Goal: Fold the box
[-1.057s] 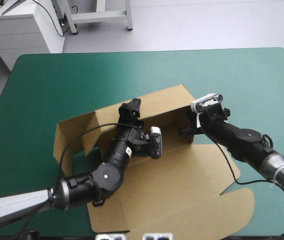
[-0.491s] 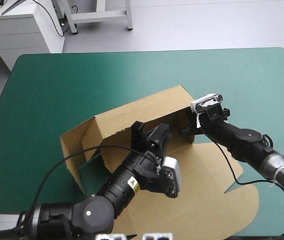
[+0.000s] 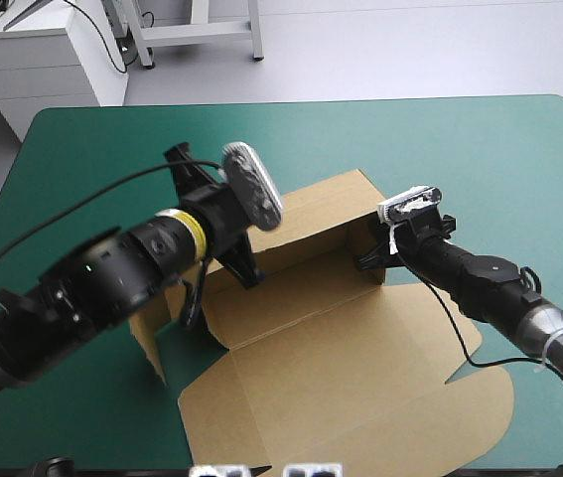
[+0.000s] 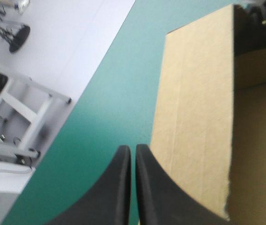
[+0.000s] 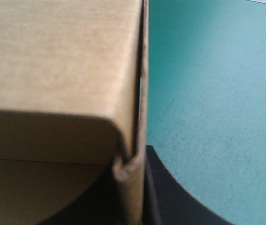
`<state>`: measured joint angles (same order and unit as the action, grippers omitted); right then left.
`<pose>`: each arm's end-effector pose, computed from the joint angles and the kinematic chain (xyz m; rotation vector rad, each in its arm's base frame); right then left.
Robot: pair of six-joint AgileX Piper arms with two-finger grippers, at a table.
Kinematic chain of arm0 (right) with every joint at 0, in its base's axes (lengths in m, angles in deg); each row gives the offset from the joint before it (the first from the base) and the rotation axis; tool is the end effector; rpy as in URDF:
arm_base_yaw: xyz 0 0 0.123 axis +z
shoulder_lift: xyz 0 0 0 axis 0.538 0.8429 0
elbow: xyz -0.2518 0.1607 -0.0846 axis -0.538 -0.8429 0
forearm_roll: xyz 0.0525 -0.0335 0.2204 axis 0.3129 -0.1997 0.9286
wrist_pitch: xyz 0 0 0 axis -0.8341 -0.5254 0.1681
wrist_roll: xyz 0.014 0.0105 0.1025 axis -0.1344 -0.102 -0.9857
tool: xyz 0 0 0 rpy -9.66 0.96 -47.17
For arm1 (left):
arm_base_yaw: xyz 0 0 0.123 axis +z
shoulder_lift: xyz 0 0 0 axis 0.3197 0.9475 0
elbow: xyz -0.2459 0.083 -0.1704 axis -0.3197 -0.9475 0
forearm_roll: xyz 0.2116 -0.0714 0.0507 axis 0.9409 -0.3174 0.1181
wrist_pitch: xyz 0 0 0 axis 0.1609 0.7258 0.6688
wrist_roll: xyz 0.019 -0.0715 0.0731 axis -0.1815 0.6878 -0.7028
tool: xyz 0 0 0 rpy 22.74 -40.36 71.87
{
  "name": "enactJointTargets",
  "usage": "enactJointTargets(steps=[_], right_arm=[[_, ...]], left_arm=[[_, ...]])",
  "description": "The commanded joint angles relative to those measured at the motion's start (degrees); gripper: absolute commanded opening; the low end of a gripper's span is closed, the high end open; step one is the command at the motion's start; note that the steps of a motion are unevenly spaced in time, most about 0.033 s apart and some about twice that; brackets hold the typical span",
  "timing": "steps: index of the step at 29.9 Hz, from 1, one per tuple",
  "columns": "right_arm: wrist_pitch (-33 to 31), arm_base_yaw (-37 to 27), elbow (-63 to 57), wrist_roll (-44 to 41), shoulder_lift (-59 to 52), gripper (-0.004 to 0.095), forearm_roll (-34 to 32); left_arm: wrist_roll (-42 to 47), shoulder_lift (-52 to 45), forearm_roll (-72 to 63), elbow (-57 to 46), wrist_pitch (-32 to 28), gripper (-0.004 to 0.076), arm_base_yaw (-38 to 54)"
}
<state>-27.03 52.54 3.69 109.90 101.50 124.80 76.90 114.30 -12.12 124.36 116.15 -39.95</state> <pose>0.2564 0.1059 0.2913 -0.4542 2.0332 0.3168 0.1623 -0.1840 0.4662 1.2462 1.6904 0.1270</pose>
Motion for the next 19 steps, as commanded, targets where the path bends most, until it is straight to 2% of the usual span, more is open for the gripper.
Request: enactJointTargets(steps=[1, 8, 13, 19], right_arm=[[-1.65, 0.1, 1.36, -0.05, -1.75, -0.0016, 1.01], [-1.59, 0.1, 1.36, -0.05, -1.75, -0.0016, 1.01], [-1.59, 0.1, 1.36, -0.05, -1.75, -0.0016, 1.01], [-1.59, 0.1, 1.36, -0.05, -1.75, -0.0017, 0.6]], left_arm=[[-2.83, -1.74, -10.78, 4.82, -0.21, 0.0015, 10.45], [-5.41, -1.74, -27.22, 6.02, 6.09, 0.0015, 34.23], [-7.13, -1.74, -37.57, 6.02, 7.93, 0.0015, 50.14], [-8.55, -1.74, -47.98, 6.02, 10.81, 0.0015, 61.95]])
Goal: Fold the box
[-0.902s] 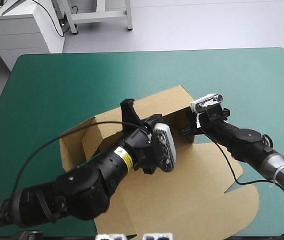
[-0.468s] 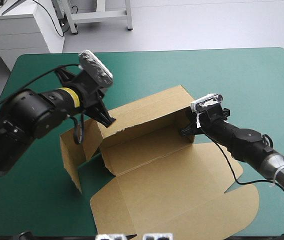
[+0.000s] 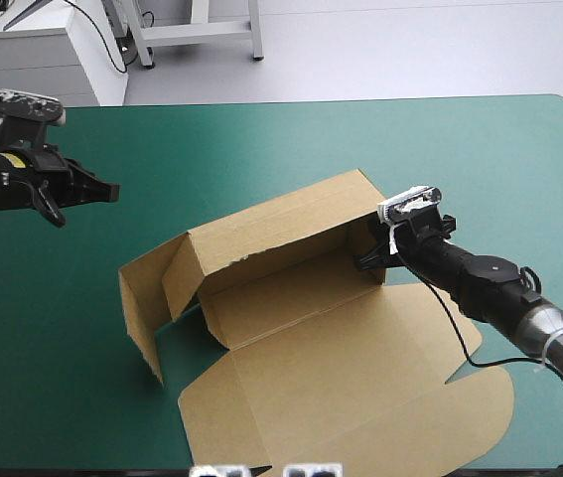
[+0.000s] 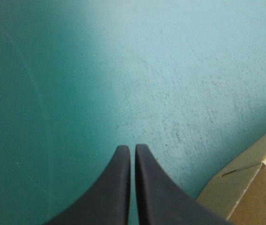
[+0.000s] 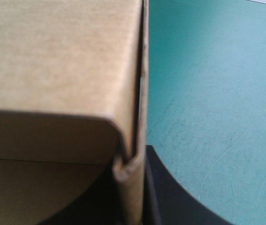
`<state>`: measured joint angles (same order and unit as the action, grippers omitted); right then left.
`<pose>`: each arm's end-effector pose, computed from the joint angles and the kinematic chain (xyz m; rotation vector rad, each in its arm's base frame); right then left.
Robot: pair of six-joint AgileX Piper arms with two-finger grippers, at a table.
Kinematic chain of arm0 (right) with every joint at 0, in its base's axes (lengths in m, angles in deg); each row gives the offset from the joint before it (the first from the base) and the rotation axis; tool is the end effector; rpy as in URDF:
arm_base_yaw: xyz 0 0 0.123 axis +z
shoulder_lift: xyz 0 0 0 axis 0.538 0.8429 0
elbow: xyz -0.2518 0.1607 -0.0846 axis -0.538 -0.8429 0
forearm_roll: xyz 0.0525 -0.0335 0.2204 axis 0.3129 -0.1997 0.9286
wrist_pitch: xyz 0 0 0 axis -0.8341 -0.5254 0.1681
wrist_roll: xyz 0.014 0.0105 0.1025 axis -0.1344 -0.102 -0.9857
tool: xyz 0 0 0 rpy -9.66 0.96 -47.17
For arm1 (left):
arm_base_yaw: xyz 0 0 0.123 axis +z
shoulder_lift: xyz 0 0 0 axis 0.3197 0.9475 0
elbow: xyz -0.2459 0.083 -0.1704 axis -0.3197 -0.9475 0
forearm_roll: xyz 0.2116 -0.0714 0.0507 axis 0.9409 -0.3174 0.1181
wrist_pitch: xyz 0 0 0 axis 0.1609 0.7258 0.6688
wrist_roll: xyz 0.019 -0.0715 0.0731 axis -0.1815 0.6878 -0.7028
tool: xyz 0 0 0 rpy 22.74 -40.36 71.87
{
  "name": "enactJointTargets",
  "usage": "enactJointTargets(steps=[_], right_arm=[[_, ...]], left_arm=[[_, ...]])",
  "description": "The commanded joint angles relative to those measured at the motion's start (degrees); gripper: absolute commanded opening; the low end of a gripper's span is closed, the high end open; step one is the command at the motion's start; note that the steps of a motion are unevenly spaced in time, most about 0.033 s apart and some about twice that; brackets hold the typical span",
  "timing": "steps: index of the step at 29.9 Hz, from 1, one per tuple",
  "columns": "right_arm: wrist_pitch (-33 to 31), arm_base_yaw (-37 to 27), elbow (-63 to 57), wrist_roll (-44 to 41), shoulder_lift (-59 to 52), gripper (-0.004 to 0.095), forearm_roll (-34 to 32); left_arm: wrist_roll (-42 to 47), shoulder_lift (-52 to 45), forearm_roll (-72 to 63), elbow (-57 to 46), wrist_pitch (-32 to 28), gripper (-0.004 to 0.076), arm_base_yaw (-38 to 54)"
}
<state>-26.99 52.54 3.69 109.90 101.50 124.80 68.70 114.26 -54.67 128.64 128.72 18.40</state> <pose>0.2564 0.1059 0.2913 -0.4538 2.0334 0.3160 0.2267 -0.0213 0.4617 0.3421 2.3197 -0.1335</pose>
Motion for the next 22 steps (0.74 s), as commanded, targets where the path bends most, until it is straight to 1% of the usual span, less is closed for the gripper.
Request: enactJointTargets(steps=[1, 5, 10, 16, 17, 18, 20, 21, 22], right_arm=[[-1.63, 0.1, 1.36, -0.05, -1.75, -0.0017, 0.61], [-2.29, 0.1, 1.36, 0.66, -2.02, -0.0018, -0.59], [-2.59, 0.1, 1.36, 1.92, -4.51, -0.0018, -7.43], [-2.6, 0.1, 1.36, -0.47, -8.44, -0.0019, -8.11], [-3.74, 0.1, 1.36, -0.47, -8.76, -0.0018, -8.86], [-5.8, 0.1, 1.48, -0.47, -9.0, -0.0018, -10.49], [-10.63, 0.1, 2.28, -2.28, -8.99, -0.0018, -17.05], [-13.12, 0.1, 3.19, -5.08, -8.86, -0.0018, -20.94], [-14.69, 0.1, 4.37, -9.69, -8.56, -0.0018, -24.76]], left_arm=[[-0.35, -1.69, -6.24, 1.73, -1.57, 0.0015, 4.54], [-0.44, -1.69, -7.11, 1.73, -1.19, 0.0015, 5.18], [-1.22, -1.69, -7.11, 1.73, -1.19, 0.0011, 5.18], [-1.22, -1.69, -7.23, 1.73, -1.19, 0.0011, 5.18], [-1.22, -1.69, -7.34, 1.73, -1.19, 0.0011, 5.18], [-1.22, -1.69, -7.34, 1.73, -1.19, 0.0011, 5.18], [-1.22, -1.69, -7.34, 1.73, -1.19, 0.0011, 5.18], [-1.22, -1.69, -7.34, 1.73, -1.19, 0.0011, 5.18], [-1.22, -1.69, -7.6, 1.73, -1.19, 0.0011, 5.18]])
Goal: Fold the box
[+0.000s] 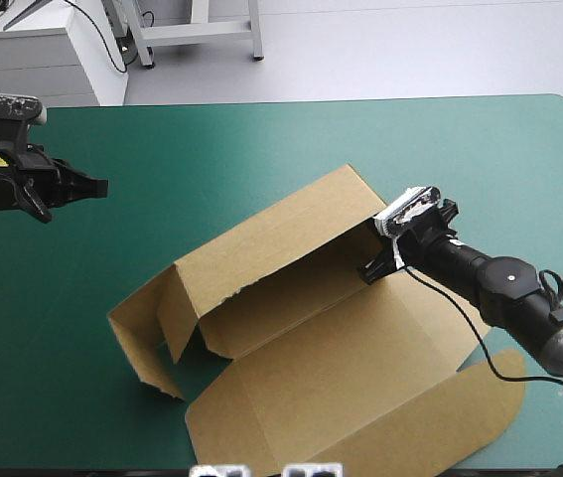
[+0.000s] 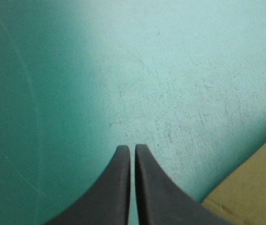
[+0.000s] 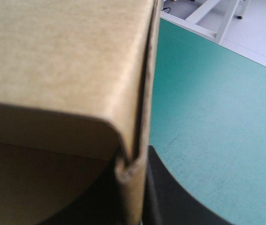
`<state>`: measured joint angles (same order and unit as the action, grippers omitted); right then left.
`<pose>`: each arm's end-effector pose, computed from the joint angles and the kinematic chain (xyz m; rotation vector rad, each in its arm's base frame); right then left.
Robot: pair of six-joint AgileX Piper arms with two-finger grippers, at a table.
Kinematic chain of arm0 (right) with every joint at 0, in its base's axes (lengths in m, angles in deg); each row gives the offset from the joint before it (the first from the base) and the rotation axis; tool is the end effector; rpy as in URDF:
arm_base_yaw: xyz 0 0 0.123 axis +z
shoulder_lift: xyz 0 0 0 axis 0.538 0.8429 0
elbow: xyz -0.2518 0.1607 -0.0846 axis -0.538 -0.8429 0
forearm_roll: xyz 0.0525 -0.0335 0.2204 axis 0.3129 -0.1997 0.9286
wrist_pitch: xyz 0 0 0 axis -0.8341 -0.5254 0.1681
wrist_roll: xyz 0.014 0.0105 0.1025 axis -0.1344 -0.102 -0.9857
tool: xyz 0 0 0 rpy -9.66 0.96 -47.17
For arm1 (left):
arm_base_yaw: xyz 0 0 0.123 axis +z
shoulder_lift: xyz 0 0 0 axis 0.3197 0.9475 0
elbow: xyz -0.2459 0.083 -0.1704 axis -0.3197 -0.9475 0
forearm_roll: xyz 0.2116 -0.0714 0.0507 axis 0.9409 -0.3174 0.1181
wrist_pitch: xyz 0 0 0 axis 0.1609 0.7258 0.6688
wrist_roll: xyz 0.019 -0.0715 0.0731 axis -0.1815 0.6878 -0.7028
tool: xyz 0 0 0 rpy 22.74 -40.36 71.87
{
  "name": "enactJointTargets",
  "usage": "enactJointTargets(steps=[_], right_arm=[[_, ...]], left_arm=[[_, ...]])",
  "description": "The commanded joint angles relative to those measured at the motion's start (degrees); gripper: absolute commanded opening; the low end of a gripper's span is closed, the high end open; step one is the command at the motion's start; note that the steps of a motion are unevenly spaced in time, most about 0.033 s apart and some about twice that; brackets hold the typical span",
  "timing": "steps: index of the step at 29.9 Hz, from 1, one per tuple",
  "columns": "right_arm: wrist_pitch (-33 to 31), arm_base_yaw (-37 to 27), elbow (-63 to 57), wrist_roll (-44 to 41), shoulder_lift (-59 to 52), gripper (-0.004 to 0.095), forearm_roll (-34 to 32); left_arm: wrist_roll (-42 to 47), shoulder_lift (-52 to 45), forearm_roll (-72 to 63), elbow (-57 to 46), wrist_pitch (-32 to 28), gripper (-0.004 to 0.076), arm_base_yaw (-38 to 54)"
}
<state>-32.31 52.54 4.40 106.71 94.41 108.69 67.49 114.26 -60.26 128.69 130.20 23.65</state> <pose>0.2299 0.1062 0.3243 -0.7130 1.8490 0.2650 0.2256 -0.0100 0.4624 0.2631 2.3282 -0.2058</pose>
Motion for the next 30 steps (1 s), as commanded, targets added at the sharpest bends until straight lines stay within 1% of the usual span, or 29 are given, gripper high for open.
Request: enactJointTargets(steps=[1, 4, 6, 9, 12, 14, 17, 20, 22, 28, 30], right_arm=[[-10.36, 0.1, 4.97, -10.43, -1.15, -0.0018, -12.4], [-14.19, 0.1, 9.27, -25.56, -0.44, -0.0018, -26.52], [-17.97, -0.14, 12.77, -35.47, 0.13, -0.0018, -36.23], [-22.79, -0.39, 17.47, -50.22, 0.95, -0.0018, -48.47], [-27.99, -1.5, 22.29, -64.8, 2.61, -0.0018, -57.67], [-31.83, -2.29, 25.04, -71.7, 4.15, -0.0018, -62.68], [-37.3, -3.36, 27.97, -77.78, 6.51, -0.0018, -66.8], [-41.57, -3.82, 30.24, -79.24, 9.34, -0.0018, -68.02], [-42.3, -3.94, 31.24, -79.63, 11.07, -0.0018, -68.21], [-43.93, -4.06, 36.06, -83.96, 18.0, -0.002, -72.59], [-43.96, -4.69, 38.13, -85.21, 20.37, -0.0019, -72.8]], left_arm=[[-0.01, -1.69, -2.14, 1.68, -2.68, 0.0011, -0.06], [-0.01, -1.69, -2.42, 1.68, -2.57, 0.0011, -0.06], [-0.01, -1.69, -3.12, 1.68, -2.41, 0.0011, -0.06], [-0.14, -1.69, -3.15, 1.68, -2.32, 0.0004, -0.06], [-0.14, -1.69, -3.15, 1.68, -1.93, -0.0008, -0.06], [-0.14, -1.69, -3.15, 1.68, -1.9, -0.0008, -0.06], [-0.14, -1.69, -3.15, 1.68, -1.9, -0.0008, -0.06], [-0.14, -1.69, -3.23, 1.68, -1.9, -0.0009, -0.06], [-0.14, -1.69, -3.23, 1.68, -1.9, -0.0008, -0.06], [-0.14, -1.69, -3.23, 1.68, -1.81, -0.0009, -0.06], [-0.14, -1.69, -3.23, 1.68, -1.81, -0.0008, -0.06]])
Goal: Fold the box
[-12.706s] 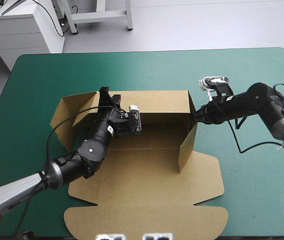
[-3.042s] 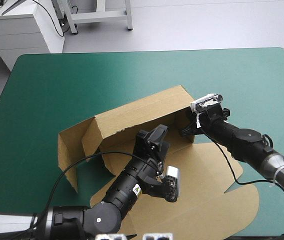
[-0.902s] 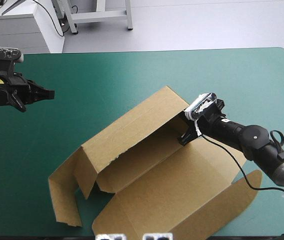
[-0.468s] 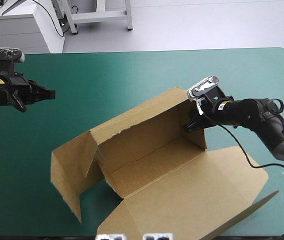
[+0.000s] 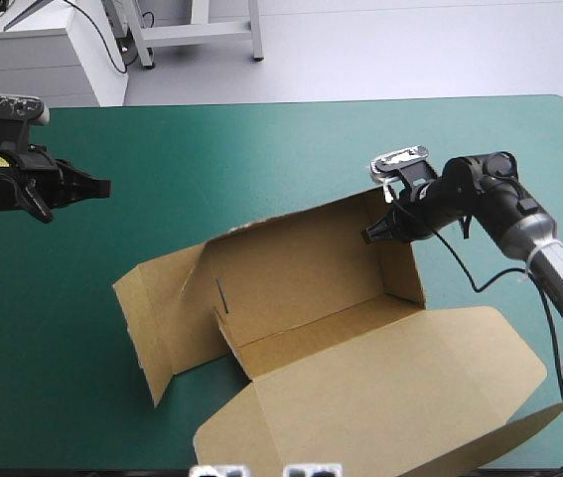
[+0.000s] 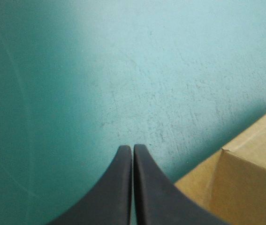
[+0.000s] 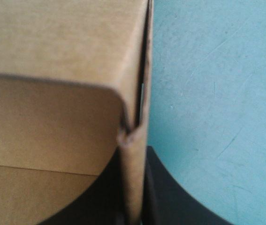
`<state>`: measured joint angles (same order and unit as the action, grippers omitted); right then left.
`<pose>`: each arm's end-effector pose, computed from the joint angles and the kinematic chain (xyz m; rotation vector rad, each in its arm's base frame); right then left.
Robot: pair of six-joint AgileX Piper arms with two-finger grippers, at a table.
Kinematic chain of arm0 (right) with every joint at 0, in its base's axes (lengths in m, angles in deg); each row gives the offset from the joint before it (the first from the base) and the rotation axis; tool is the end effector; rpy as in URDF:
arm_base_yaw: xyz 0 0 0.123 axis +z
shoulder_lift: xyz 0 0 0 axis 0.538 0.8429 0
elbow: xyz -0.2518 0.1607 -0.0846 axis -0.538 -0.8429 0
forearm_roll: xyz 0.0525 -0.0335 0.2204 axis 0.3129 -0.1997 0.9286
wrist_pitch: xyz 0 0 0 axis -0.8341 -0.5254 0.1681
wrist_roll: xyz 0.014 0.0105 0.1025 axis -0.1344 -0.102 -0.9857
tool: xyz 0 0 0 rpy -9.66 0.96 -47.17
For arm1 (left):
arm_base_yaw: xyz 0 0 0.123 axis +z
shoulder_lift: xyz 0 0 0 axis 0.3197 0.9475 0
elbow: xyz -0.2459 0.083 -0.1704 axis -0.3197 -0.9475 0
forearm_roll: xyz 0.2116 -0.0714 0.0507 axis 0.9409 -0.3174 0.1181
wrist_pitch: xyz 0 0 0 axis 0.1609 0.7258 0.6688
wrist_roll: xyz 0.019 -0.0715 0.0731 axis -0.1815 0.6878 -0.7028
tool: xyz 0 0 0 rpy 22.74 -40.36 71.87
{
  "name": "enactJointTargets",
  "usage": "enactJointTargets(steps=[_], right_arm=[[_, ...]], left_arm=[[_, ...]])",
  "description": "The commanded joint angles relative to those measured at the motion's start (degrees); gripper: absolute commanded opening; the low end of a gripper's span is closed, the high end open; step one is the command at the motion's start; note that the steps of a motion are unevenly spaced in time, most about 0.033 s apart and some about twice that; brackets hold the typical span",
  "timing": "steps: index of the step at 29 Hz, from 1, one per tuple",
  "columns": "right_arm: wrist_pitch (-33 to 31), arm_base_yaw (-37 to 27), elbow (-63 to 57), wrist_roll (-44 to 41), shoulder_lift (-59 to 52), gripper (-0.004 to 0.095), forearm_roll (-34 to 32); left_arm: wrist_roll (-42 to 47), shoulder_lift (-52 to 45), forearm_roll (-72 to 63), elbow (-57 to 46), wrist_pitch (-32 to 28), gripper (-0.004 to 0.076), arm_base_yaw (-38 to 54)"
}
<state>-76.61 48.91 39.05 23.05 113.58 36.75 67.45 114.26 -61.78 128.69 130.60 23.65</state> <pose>0.3020 0.1040 0.3384 -0.5820 2.5933 0.2430 0.2250 -0.0126 0.4627 0.2652 2.3275 -0.2403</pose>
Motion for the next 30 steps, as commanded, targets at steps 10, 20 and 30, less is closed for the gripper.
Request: enactJointTargets(steps=[10, 20, 30], right_arm=[[-2.77, -3.19, 12.45, -3.27, 10.72, -0.002, 0.7], [-2.4, -3.19, 14.05, -3.27, 11.39, 0.0379, 0.07], [-15.5, -3.19, 22.16, -1.4, 9.81, 0.0728, -1.29]], left_arm=[[-0.1, -1.69, -1.71, 1.68, -2.4, -0.0008, -0.06], [-0.1, -1.69, -1.71, 1.68, -2.4, -0.0009, -0.06], [-0.1, -1.69, -0.75, 1.68, -2.81, -0.0009, -0.06]])
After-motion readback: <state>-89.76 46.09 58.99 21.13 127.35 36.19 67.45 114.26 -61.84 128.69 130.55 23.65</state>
